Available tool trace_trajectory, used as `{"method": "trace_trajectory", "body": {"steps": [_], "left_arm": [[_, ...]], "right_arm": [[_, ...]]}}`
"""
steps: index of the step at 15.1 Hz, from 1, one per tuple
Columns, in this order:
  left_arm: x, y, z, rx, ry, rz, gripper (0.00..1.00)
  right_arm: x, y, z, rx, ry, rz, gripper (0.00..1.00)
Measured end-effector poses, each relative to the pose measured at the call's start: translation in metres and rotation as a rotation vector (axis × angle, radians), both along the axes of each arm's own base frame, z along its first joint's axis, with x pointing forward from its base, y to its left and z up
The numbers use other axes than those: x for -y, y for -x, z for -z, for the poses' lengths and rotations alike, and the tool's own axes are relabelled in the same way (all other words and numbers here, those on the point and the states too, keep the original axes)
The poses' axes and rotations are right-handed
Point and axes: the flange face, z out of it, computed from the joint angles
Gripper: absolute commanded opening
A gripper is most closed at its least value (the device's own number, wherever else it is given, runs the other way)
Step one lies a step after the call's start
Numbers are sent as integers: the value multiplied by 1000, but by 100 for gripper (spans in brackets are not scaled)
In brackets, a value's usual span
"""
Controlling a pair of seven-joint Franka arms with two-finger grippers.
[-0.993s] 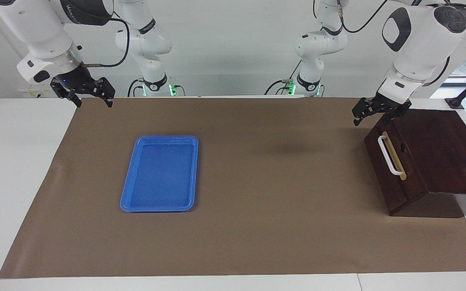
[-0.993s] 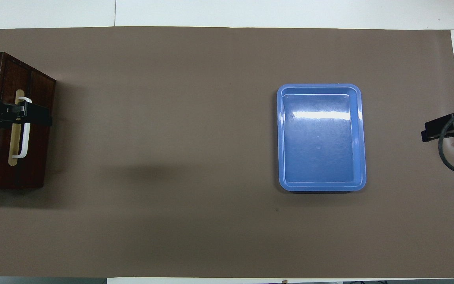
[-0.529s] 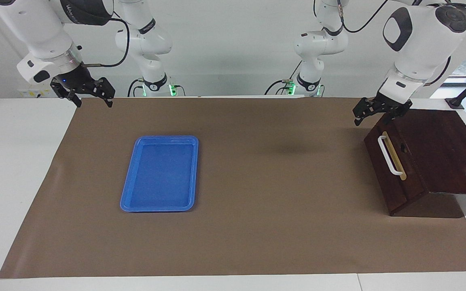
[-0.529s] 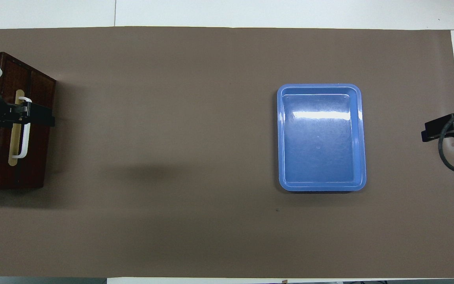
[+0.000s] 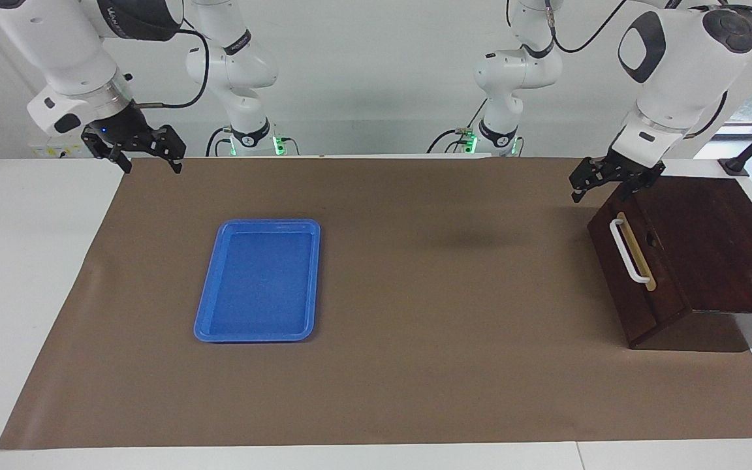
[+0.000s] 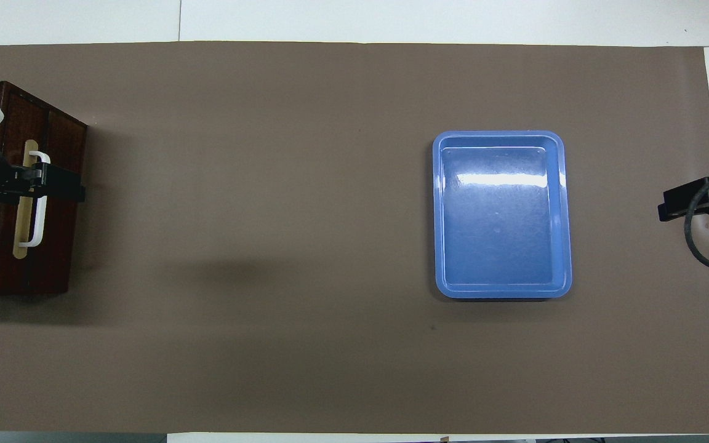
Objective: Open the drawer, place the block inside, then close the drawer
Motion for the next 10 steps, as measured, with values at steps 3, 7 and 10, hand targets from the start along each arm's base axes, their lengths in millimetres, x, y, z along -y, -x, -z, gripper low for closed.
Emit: {"method": "trace_trajectory", "body": {"steps": [3, 7, 10], "left_arm": [[0, 3, 2, -28, -2, 1, 100], [-1, 7, 4, -63, -4, 0, 100], [-1, 8, 4, -68, -5, 0, 100]], "right_arm": [[0, 0, 0, 0, 0, 0, 100], [0, 0, 0, 0, 0, 0, 100], [0, 0, 0, 0, 0, 0, 100]]}}
